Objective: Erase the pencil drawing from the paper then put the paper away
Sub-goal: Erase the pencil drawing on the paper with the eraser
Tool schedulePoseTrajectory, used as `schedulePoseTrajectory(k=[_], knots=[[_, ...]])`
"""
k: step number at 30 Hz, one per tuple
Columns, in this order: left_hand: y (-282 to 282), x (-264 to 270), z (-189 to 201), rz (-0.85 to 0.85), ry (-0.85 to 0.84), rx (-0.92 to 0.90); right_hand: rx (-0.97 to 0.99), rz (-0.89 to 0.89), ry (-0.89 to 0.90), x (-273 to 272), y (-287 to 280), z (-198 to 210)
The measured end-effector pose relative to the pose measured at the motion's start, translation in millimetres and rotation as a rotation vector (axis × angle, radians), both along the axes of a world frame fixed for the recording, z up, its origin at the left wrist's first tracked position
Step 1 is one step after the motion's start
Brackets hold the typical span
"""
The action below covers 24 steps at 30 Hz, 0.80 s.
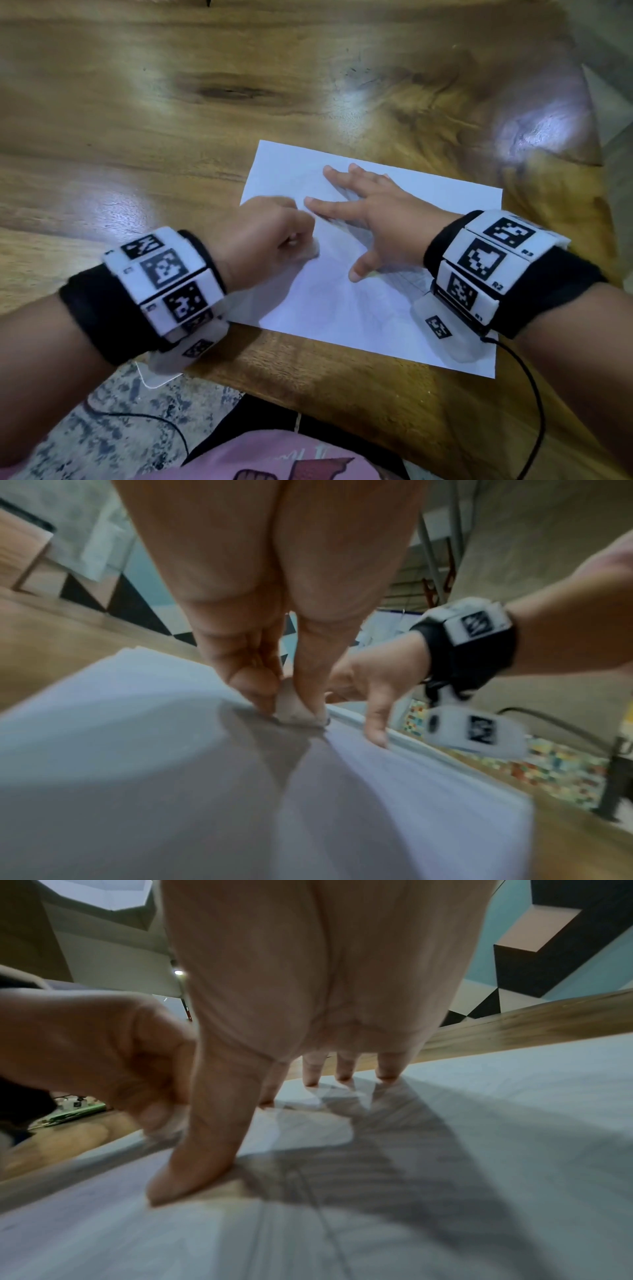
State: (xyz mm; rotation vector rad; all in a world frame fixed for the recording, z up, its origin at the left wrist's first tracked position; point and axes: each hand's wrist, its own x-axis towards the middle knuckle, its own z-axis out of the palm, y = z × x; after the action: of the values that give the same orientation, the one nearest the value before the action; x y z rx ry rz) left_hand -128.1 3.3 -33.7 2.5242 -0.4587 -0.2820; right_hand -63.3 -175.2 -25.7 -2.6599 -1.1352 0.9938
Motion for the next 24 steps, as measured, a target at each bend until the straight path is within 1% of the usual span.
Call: schedulePoseTrajectory(k=[1, 3, 4, 5, 6, 8, 10, 11, 13, 15, 17, 18, 20, 21, 22, 24], knots=[[1.3, -8.3, -2.1, -0.057, 0.039, 0.001, -0.006, 0.003, -0.001, 0.2, -0.3, -0.2], [5.4, -25.6, -0.2, -0.178, 0.174, 0.021, -0.014, 0.012, -0.006, 0.3, 0.0, 0.0], [7.4, -28.3, 1.6, -0.195, 0.234, 0.02, -0.012, 0.014, -0.012, 0.5, -0.2, 0.0], [8.6, -25.6, 3.3, -0.159, 0.244, 0.007, -0.005, 0.011, -0.018, 0.4, -0.2, -0.3], [8.8, -18.1, 5.1, -0.082, 0.202, -0.007, 0.007, 0.001, -0.025, 0.4, -0.2, -1.2], [6.2, 6.7, 8.0, 0.091, 0.065, -0.008, 0.024, -0.033, -0.036, 0.3, -1.0, -4.5], [-1.0, 29.0, 5.0, 0.168, -0.007, 0.038, 0.02, -0.045, -0.04, 0.0, -1.0, -6.4], [-6.4, 34.3, 2.6, 0.171, -0.005, 0.058, 0.014, -0.042, -0.04, 0.1, -0.9, -6.7], [-14.4, 26.2, -0.9, 0.154, 0.011, 0.044, 0.006, -0.029, -0.037, 0.3, -1.0, -5.6], [-15.7, 0.8, -3.8, 0.045, 0.041, -0.003, 0.008, -0.02, -0.039, 0.4, -1.8, -4.0], [-14.6, -17.9, -1.2, -0.094, 0.12, 0.006, 0.006, -0.009, -0.044, -0.1, -2.1, -3.7], [-13.0, -17.4, -0.8, -0.11, 0.141, 0.01, 0.004, -0.005, -0.046, -0.1, -1.9, -3.9], [-13.8, 2.9, 1.7, -0.014, 0.108, 0.004, 0.002, -0.002, -0.045, 0.2, -1.6, -4.8], [-15.8, 17.0, 2.0, 0.039, 0.058, 0.014, 0.003, -0.002, -0.046, 0.2, -1.3, -4.8], [-19.2, 28.5, 2.5, 0.072, 0.02, 0.034, 0.003, -0.002, -0.049, 0.3, -1.4, -4.7], [-24.6, 32.8, 1.1, 0.091, 0.025, 0.041, 0.002, 0.0, -0.049, 0.9, -0.9, -4.0]])
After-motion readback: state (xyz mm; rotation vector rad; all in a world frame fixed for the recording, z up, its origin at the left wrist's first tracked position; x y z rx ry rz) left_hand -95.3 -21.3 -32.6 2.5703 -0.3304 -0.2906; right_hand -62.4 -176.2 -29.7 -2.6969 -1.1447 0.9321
